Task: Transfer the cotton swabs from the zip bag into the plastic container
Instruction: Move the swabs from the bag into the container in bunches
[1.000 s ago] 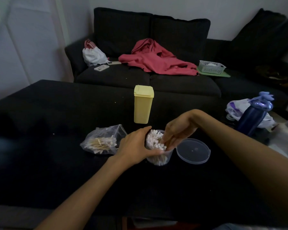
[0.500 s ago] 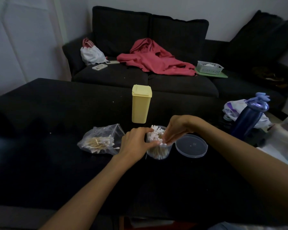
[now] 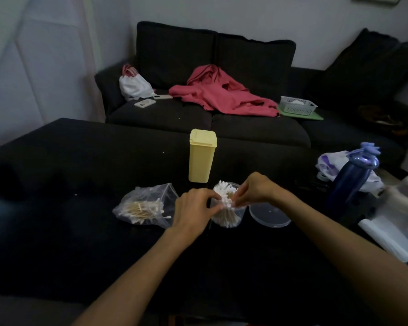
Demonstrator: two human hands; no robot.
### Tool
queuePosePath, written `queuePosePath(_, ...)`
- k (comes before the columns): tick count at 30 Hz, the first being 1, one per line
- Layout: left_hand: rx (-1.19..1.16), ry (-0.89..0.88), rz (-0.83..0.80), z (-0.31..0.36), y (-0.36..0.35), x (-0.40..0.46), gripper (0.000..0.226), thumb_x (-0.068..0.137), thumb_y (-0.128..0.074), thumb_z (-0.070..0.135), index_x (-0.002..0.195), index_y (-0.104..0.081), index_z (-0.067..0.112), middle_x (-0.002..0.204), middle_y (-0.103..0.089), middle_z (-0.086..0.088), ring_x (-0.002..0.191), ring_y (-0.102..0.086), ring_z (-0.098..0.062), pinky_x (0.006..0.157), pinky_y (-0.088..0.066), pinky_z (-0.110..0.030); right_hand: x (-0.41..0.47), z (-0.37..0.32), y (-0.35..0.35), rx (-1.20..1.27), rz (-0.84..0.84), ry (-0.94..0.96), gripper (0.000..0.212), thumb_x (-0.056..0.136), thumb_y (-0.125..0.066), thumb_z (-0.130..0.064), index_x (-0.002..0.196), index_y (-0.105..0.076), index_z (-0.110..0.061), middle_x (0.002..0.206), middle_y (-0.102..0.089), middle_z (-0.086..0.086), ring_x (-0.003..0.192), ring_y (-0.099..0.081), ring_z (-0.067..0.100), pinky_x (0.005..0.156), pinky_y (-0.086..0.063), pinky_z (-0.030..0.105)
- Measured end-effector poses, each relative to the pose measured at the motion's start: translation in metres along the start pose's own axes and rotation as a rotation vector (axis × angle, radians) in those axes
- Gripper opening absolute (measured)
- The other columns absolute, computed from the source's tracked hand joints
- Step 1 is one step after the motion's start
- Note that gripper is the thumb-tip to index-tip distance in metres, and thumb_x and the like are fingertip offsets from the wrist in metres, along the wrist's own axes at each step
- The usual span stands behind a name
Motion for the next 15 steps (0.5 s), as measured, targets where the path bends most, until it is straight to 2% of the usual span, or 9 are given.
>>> queuePosePath(4, -0.007, 0.012, 0.088, -0.005, 0.031, -0.005, 0.027, 0.083, -0.068, 0.04, 0.11, -0.066, 0.034, 0.112, -0.066, 0.014, 0.102, -0.06, -0.004, 0.086, -0.052, -0.031, -0.005, 0.003, 0.009, 0.123, 0.077, 0.014, 0.017, 0.076, -0.075, -0.011, 0.092, -0.074, -0.005, 0.072, -0.071, -0.006, 0.065, -0.066, 0.001, 0.057, -0.049, 0.011)
queuePosePath(7, -0.044, 0.064, 0.194, -0.022, 0.071, -0.02, 0.02, 0.084, -0.068, 0.037, 0.104, -0.068, 0.033, 0.103, -0.064, 0.017, 0.095, -0.057, 0.001, 0.083, -0.05, -0.025, -0.013, 0.003, 0.024, 0.153, 0.254, 0.048, 0.009, 0.076, -0.076, -0.015, 0.084, -0.073, -0.013, 0.083, -0.072, 0.0, 0.076, -0.065, 0.006, 0.068, -0.053, 0.018)
queuePosePath(10, -0.08, 0.156, 0.336, -0.056, 0.107, -0.042, 0.016, 0.085, -0.066, 0.034, 0.102, -0.068, 0.031, 0.099, -0.063, 0.019, 0.091, -0.056, 0.002, 0.073, -0.045, -0.018, -0.026, -0.012, 0.017, 0.308, 0.378, 0.154, 0.007, 0.078, -0.075, -0.016, 0.082, -0.071, -0.02, 0.082, -0.072, 0.0, 0.076, -0.067, 0.007, 0.07, -0.055, 0.022)
queuePosePath(12, -0.089, 0.218, 0.435, -0.082, 0.121, -0.058, 0.015, 0.087, -0.065, 0.033, 0.101, -0.07, 0.03, 0.098, -0.066, 0.016, 0.087, -0.058, 0.0, 0.066, -0.044, -0.016, -0.034, -0.032, -0.003, 0.333, 0.384, 0.245, 0.009, 0.08, -0.073, -0.018, 0.085, -0.069, -0.024, 0.084, -0.07, -0.005, 0.079, -0.066, 0.005, 0.073, -0.055, 0.021)
queuePosePath(15, -0.051, 0.313, 0.455, -0.115, 0.122, -0.069, 0.018, 0.092, -0.058, 0.03, 0.108, -0.067, 0.029, 0.106, -0.068, 0.008, 0.093, -0.062, -0.009, 0.071, -0.049, -0.027, -0.03, -0.06, -0.043, 0.328, 0.343, 0.364, 0.012, 0.083, -0.07, -0.017, 0.094, -0.073, -0.019, 0.083, -0.07, -0.008, 0.079, -0.065, 0.002, 0.076, -0.055, 0.021)
Point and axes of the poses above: each hand's wrist, its own x-axis towards the middle knuckle, its own y-axis out of the back of the hand, z = x × y, the point moved 10 cm from there along x, towards the middle knuckle
